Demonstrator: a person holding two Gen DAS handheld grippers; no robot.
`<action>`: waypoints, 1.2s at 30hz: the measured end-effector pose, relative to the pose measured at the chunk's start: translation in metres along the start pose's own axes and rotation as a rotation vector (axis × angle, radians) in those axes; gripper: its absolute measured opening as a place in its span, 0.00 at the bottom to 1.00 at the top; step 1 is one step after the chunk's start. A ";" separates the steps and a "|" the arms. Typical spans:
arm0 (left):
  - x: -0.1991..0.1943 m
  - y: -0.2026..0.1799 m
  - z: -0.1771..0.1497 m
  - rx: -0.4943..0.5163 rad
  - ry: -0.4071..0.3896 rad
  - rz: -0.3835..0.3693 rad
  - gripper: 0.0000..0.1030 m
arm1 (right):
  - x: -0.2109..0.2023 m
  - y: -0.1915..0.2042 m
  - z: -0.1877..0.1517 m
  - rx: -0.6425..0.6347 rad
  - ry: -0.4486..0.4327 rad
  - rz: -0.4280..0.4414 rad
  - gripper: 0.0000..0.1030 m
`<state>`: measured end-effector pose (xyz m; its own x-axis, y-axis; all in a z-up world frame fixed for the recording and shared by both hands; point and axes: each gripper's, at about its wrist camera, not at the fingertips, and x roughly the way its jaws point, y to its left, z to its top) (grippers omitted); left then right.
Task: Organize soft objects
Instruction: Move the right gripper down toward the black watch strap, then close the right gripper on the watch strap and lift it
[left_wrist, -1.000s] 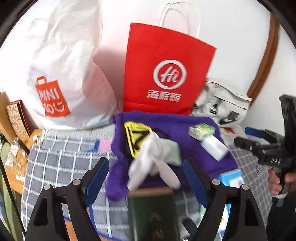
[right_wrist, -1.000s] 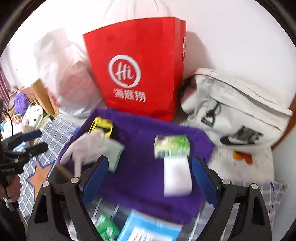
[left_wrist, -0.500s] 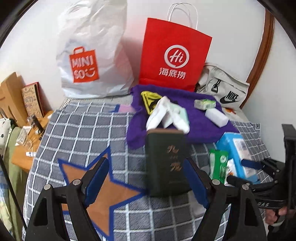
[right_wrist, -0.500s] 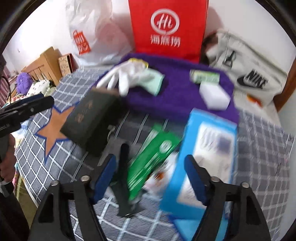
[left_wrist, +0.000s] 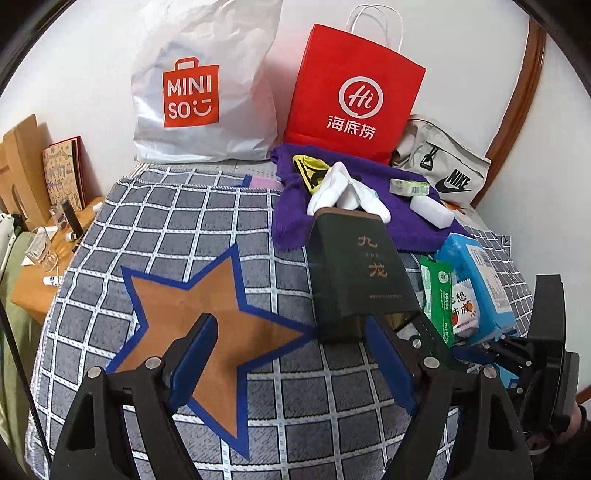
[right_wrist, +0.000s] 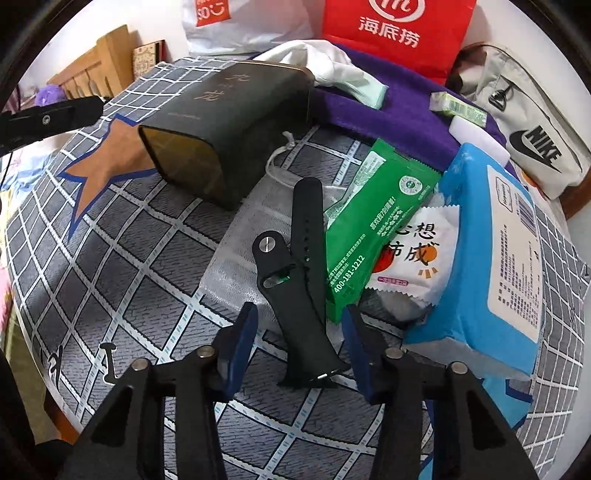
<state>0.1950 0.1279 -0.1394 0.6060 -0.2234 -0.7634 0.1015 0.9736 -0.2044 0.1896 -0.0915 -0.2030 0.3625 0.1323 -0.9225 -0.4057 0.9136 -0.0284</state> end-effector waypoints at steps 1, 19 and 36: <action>0.000 0.000 -0.001 -0.003 0.001 -0.002 0.79 | -0.005 0.001 -0.001 -0.008 -0.008 0.006 0.24; -0.018 -0.023 -0.036 -0.009 0.051 0.017 0.79 | -0.040 0.000 -0.046 0.045 -0.071 0.180 0.22; -0.019 -0.020 -0.051 -0.014 0.078 0.043 0.79 | -0.019 0.014 -0.050 -0.026 -0.087 0.079 0.21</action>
<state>0.1410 0.1106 -0.1517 0.5459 -0.1848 -0.8172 0.0654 0.9818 -0.1784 0.1354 -0.1001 -0.2049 0.3999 0.2374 -0.8853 -0.4572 0.8888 0.0317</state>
